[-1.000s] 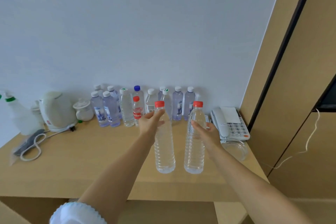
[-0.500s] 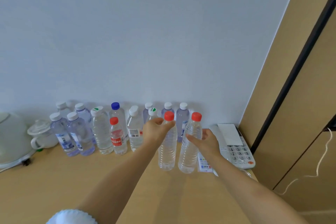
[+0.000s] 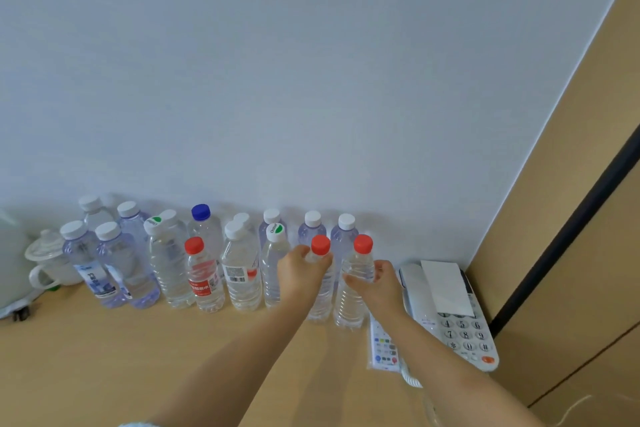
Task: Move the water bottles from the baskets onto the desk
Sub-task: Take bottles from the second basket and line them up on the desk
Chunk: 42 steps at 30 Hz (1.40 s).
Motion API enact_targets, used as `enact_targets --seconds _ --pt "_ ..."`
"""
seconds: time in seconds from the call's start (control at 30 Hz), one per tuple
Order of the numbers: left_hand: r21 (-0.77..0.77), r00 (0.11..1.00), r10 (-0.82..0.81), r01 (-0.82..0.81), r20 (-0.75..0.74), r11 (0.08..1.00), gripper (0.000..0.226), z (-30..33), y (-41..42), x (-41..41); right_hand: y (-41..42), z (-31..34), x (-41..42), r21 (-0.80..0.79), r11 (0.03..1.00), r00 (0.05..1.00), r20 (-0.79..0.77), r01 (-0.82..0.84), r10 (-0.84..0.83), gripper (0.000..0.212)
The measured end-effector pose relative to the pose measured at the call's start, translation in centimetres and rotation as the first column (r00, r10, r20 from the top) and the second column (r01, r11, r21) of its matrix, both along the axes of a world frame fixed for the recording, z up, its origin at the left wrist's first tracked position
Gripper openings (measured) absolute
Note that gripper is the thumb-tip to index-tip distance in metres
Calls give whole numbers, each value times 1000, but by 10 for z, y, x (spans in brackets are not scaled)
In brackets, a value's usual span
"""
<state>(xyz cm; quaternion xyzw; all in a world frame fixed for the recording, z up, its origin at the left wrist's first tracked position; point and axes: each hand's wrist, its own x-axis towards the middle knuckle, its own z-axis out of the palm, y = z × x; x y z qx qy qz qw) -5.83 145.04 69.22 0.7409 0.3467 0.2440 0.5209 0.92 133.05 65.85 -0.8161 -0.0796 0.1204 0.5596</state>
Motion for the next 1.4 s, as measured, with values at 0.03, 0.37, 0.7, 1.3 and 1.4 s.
enact_targets --seconds 0.03,0.37,0.7,1.3,1.4 --pt "-8 1000 22 -22 1 1000 23 -1 0 3 1 0 4 2 1000 1000 -6 -23 23 49" --pt "110 1000 1 0 -1 994 13 -10 -1 17 10 -3 25 54 983 983 -39 -177 179 56" --pt "124 998 -10 16 -55 992 28 -11 -3 13 0 -4 30 -49 953 954 -16 -299 299 56" --pt "672 955 165 45 -245 739 55 56 24 -41 51 91 17 -515 778 433 646 -360 628 45" --pt "685 886 273 67 -376 726 55 53 39 -72 75 88 -5 -665 636 282 571 -392 771 50"
